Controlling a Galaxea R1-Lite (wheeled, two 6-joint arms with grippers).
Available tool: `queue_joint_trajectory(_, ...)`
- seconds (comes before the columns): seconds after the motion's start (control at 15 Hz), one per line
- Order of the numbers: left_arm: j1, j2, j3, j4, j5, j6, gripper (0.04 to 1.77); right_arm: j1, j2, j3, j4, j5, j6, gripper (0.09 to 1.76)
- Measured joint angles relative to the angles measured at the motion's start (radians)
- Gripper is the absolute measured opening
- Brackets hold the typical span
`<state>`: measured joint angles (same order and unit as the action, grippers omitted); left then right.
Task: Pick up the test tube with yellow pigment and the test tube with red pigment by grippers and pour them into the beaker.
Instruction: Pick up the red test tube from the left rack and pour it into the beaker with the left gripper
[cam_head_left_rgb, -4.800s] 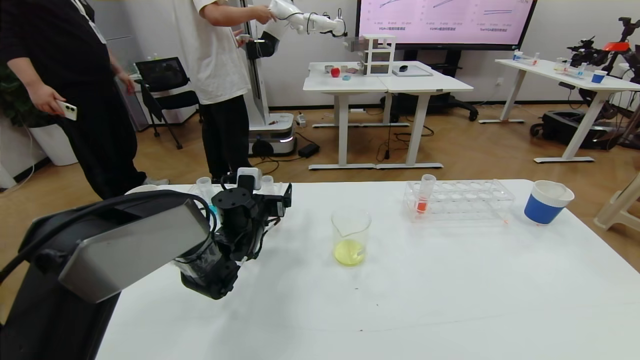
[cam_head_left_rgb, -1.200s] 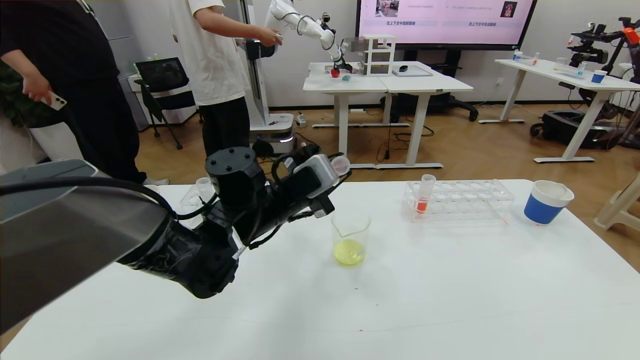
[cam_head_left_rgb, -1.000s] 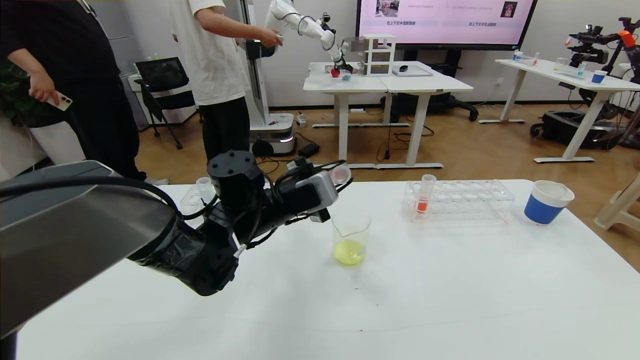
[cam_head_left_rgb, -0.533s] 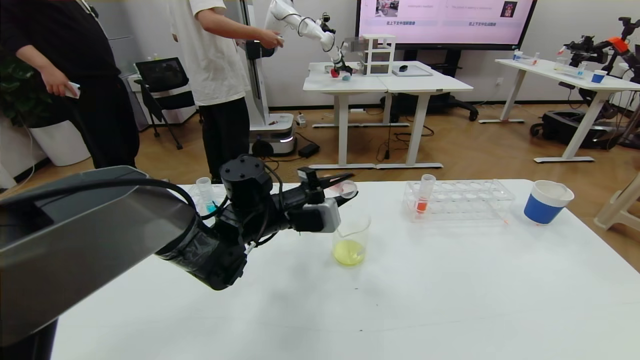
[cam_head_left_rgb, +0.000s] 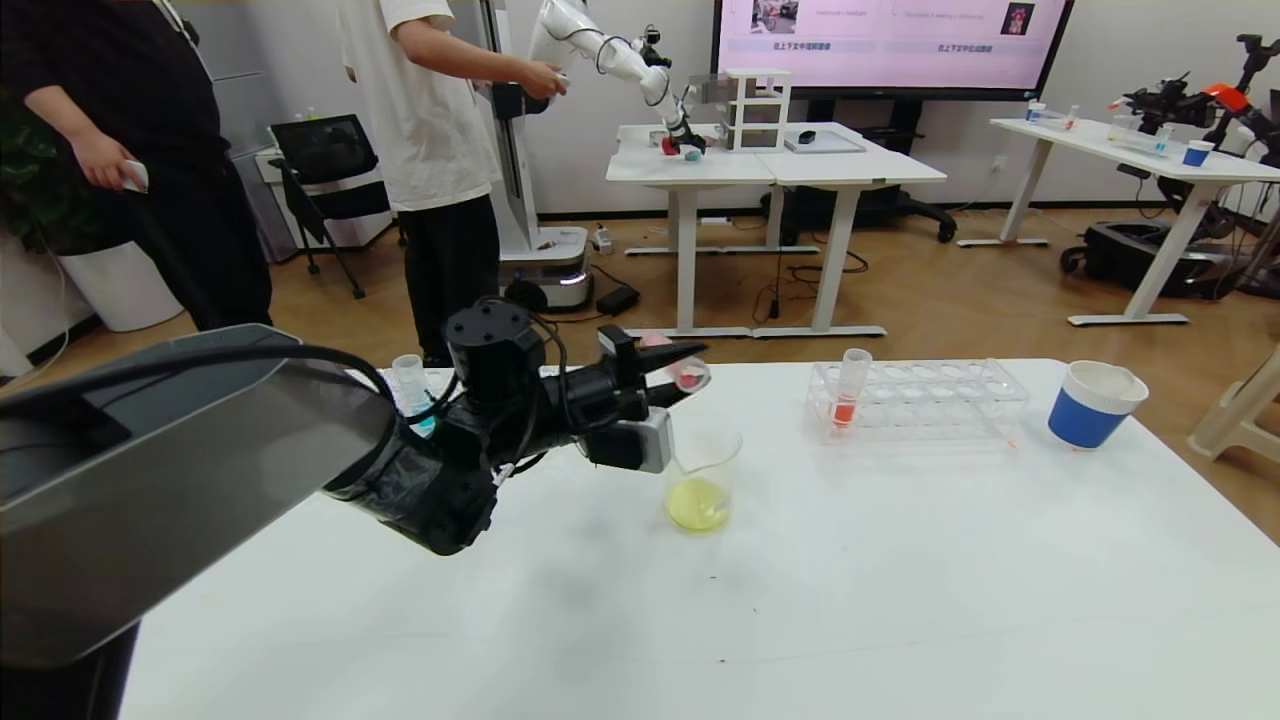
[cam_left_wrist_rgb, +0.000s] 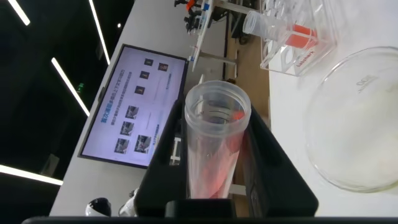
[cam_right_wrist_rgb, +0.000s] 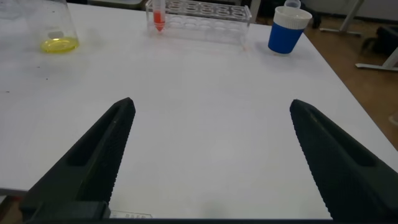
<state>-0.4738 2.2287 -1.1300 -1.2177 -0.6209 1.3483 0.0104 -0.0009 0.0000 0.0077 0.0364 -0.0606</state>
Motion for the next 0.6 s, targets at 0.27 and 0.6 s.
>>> queue_joint_trajectory(0.27,-0.001,0.022,-0.024,0.0,-0.008,0.072,0.5,0.0,0.0,0.0,0.0,0.0,0.0,1.74)
queue_joint_trajectory(0.6,0.003,0.037,-0.027,0.002,-0.007,0.148,0.5,0.0,0.0,0.0,0.0,0.0,0.0,1.74)
